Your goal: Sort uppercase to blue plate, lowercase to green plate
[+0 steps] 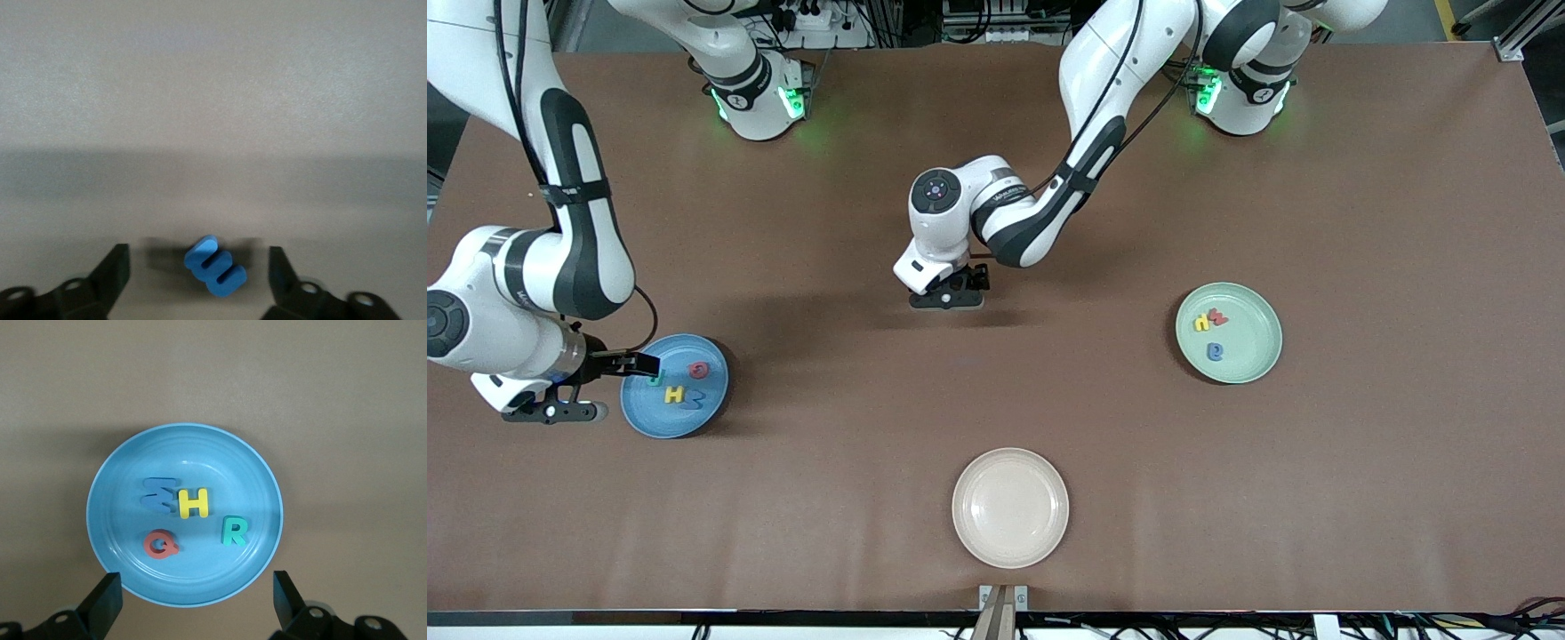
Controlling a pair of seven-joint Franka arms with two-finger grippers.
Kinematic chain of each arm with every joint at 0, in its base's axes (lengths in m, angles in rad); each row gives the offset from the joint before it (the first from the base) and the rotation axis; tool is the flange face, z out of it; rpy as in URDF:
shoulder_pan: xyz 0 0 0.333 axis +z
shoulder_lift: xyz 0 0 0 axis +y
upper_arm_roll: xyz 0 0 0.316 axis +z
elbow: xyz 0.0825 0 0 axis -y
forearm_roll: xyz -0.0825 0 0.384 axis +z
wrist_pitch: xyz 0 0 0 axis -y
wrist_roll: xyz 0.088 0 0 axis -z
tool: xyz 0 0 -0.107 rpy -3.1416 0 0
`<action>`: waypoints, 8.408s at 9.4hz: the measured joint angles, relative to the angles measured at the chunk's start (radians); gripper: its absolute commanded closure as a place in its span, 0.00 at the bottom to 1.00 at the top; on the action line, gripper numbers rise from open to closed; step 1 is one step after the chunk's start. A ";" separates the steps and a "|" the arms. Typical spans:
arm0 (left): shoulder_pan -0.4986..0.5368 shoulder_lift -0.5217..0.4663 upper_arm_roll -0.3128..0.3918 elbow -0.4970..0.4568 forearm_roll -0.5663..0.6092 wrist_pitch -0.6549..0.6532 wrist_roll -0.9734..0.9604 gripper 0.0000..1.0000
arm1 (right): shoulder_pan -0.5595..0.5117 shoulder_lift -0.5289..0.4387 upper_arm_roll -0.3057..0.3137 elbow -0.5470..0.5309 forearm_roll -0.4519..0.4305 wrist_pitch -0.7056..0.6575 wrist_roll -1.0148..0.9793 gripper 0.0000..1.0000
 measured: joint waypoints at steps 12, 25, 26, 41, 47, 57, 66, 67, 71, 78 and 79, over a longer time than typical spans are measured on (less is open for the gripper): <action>-0.010 0.013 -0.007 0.011 0.000 -0.004 -0.132 0.63 | -0.043 -0.194 0.001 0.011 0.001 -0.134 0.000 0.00; 0.244 -0.082 0.006 0.039 0.000 -0.257 0.127 1.00 | -0.095 -0.423 0.261 0.155 0.002 -0.479 0.000 0.00; 0.312 -0.112 0.005 0.040 0.000 -0.320 0.214 1.00 | -0.094 -0.425 0.261 0.158 0.002 -0.485 0.000 0.00; 0.798 -0.508 0.004 -0.669 0.025 0.001 0.766 1.00 | -0.052 -0.445 0.165 0.311 0.000 -0.633 0.119 0.00; 0.831 -0.526 -0.001 -0.781 0.022 0.121 0.719 0.00 | -0.050 -0.445 0.162 0.319 0.000 -0.629 0.120 0.00; 0.839 -0.812 0.004 -0.272 -0.006 -0.554 0.717 0.00 | -0.049 -0.443 0.162 0.319 0.000 -0.635 0.121 0.00; 0.863 -0.840 0.010 -0.161 -0.104 -0.767 0.578 0.00 | -0.048 -0.442 0.162 0.319 0.000 -0.635 0.121 0.00; 0.863 -0.840 0.010 -0.161 -0.106 -0.767 0.568 0.00 | -0.048 -0.442 0.161 0.319 0.000 -0.635 0.121 0.00; 0.866 -0.840 0.050 -0.143 -0.106 -0.767 0.690 0.00 | -0.048 -0.442 0.161 0.319 0.000 -0.635 0.121 0.00; 0.858 -0.925 0.048 -0.156 -0.106 -0.840 0.746 0.00 | -0.048 -0.442 0.157 0.319 0.000 -0.634 0.121 0.00; 0.855 -0.944 0.042 -0.183 -0.106 -0.840 0.762 0.00 | -0.048 -0.442 0.156 0.319 0.000 -0.634 0.121 0.00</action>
